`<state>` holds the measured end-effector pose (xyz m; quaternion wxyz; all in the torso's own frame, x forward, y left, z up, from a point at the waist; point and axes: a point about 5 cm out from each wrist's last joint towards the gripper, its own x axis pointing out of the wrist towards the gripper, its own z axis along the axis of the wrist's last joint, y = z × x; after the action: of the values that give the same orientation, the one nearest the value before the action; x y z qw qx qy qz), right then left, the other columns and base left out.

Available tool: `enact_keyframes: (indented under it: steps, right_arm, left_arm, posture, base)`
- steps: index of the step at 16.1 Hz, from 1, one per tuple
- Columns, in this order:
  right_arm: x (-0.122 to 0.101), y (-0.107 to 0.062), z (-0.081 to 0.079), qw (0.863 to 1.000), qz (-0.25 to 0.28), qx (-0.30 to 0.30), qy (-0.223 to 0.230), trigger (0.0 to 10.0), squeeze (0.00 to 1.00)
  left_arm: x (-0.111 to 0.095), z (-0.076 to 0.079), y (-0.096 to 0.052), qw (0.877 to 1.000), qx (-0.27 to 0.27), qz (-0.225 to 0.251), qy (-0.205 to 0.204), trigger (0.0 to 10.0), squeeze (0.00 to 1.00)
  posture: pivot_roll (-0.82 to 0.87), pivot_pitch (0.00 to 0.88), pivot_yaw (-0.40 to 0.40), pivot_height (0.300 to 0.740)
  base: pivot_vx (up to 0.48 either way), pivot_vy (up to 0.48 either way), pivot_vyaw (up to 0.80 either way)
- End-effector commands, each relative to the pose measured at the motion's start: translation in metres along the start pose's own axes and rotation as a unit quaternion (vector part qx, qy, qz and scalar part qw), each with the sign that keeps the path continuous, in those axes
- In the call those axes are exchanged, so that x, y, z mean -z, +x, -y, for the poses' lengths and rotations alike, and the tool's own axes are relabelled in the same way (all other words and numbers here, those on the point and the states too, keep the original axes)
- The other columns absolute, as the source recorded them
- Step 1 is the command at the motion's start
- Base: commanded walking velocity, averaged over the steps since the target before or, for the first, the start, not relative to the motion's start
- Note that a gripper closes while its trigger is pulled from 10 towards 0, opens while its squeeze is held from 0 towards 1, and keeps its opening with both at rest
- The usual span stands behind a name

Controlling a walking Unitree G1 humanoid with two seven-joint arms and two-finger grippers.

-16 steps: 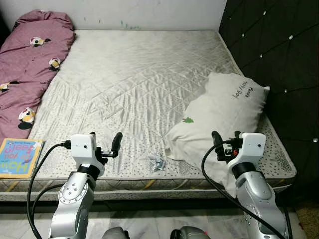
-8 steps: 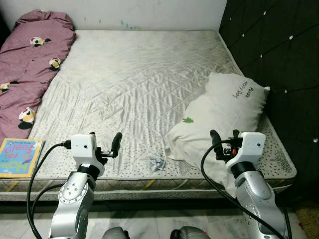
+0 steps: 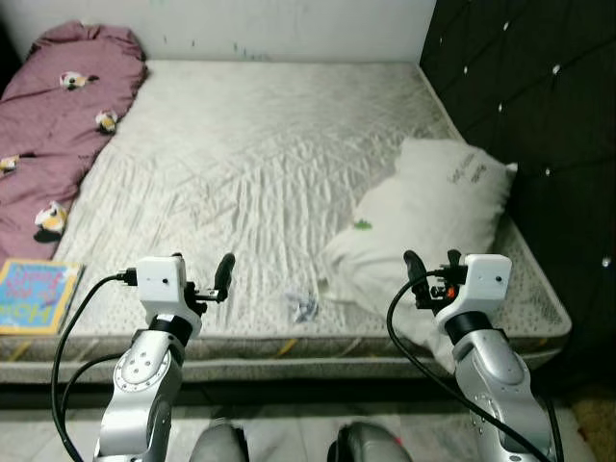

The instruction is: Clean up the room

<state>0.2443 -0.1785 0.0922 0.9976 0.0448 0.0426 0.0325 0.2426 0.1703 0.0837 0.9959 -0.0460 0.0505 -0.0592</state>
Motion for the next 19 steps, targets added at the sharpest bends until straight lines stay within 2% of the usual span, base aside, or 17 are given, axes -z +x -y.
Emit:
enact_keyframes:
  steps: [1,3,11,12,17,19]
  right_arm:
    - [-0.0013,0.0003,-0.0018,1.000,0.001,-0.006,0.004,10.0,0.00]
    - [-0.0017,0.0007,-0.0024,1.000,0.002,-0.008,0.004,10.0,0.00]
    - [0.0008,0.0017,-0.0055,1.000,-0.006,-0.022,0.000,10.0,0.00]
    - [0.0007,0.0020,-0.0062,0.999,-0.007,-0.030,-0.012,10.0,0.00]
    - [0.0005,0.0024,-0.0095,0.999,-0.004,-0.040,-0.016,10.0,0.00]
    - [0.0009,0.0022,-0.0095,0.999,-0.005,-0.040,-0.016,10.0,0.00]
  left_arm:
    - [-0.0001,-0.0019,-0.0007,1.000,-0.005,-0.002,0.005,10.0,0.00]
    - [-0.0004,-0.0026,-0.0005,1.000,-0.011,0.000,0.011,10.0,0.00]
    - [-0.0010,-0.0062,0.0009,1.000,-0.013,0.002,-0.002,10.0,0.00]
    - [-0.0010,-0.0060,0.0002,1.000,-0.010,0.002,-0.007,10.0,0.00]
    - [-0.0019,-0.0050,0.0008,1.000,0.000,0.008,-0.009,10.0,0.00]
    - [-0.0014,-0.0051,0.0004,1.000,0.004,0.006,-0.008,10.0,0.00]
  posture:
    - [-0.04,0.038,-0.024,0.629]
    - [-0.05,0.038,-0.024,0.609]
    - [-0.04,0.037,-0.030,0.609]
    - [-0.04,0.036,-0.031,0.609]
    - [-0.04,0.034,-0.030,0.609]
    - [-0.04,0.034,-0.029,0.609]
  base:
    - [0.000,0.000,0.00]
    - [0.000,0.000,0.00]
    - [0.000,0.000,0.00]
    - [0.000,0.000,0.00]
    - [0.100,0.000,0.63]
    - [0.253,0.000,0.00]
